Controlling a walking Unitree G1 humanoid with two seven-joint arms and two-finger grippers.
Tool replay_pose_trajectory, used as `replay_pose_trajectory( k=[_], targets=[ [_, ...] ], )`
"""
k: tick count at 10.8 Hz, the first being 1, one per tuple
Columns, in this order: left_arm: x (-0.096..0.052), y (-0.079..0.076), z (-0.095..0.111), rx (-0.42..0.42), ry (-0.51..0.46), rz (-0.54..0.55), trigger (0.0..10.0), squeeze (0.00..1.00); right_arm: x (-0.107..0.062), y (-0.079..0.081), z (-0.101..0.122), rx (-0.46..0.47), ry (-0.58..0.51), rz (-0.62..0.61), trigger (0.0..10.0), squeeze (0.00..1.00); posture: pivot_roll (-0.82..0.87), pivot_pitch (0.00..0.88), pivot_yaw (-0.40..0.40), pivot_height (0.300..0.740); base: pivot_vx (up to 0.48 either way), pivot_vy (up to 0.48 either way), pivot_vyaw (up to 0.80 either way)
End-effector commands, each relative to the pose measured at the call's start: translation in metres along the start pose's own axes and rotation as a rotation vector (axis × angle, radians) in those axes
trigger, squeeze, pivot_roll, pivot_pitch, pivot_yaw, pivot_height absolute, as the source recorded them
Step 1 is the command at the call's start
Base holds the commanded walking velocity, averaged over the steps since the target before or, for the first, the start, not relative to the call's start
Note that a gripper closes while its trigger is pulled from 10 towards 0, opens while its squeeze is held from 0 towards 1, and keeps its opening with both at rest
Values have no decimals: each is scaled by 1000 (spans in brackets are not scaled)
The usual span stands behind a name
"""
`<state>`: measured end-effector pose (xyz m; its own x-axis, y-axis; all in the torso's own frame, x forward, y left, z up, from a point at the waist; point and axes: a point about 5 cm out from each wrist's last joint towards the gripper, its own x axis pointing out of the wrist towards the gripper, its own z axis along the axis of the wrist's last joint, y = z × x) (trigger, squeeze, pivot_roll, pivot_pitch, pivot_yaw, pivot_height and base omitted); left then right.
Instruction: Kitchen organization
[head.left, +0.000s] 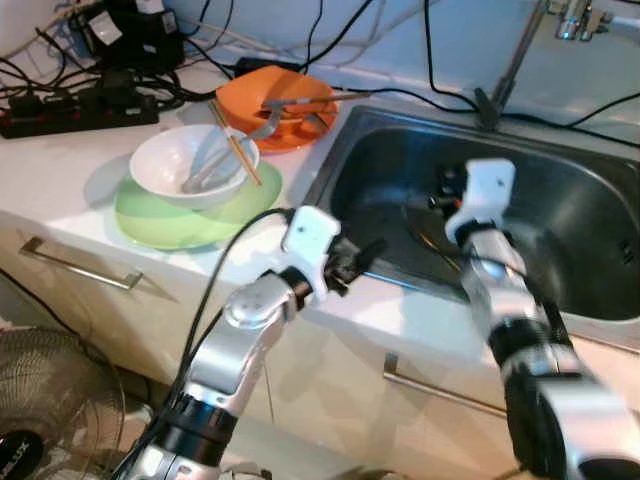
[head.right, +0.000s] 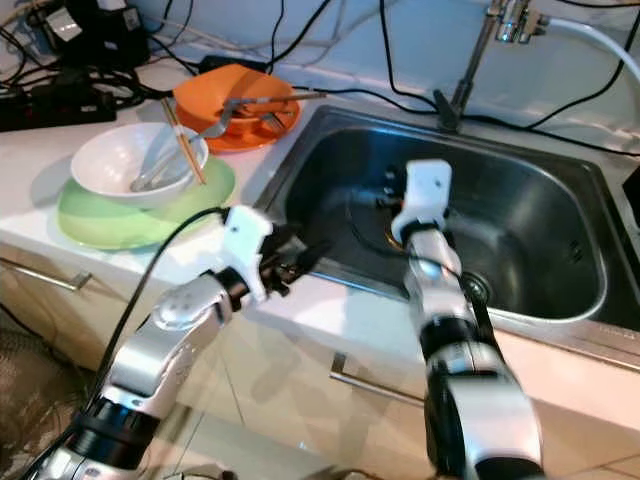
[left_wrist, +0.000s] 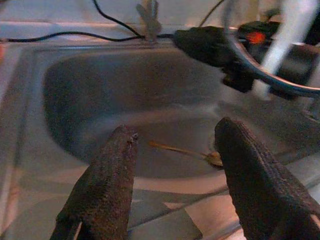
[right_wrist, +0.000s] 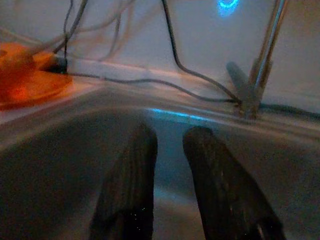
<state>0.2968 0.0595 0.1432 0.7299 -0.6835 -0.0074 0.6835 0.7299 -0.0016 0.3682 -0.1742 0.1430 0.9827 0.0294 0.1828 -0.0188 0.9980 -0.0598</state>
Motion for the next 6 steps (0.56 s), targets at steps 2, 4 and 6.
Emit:
replay_pose_trajectory(
  k=[2, 4, 6],
  targets=[
    [-1, 0, -5, 14, 2, 21, 10000, 0, -17, -11, 12, -5, -109, -20, 10000, 0, 26, 0, -51, 740, 0, 0, 0],
    [0, -1, -6, 14, -10, 17, 10000, 0, -41, -12, 17, -16, -144, 8, 10000, 0, 12, 0, -47, 740, 0, 0, 0],
    [0, -1, -4, 13, -32, 24, 10000, 0, -56, -3, 16, 7, -127, 32, 10000, 0, 5, 5, -48, 740, 0, 0, 0]
  ],
)
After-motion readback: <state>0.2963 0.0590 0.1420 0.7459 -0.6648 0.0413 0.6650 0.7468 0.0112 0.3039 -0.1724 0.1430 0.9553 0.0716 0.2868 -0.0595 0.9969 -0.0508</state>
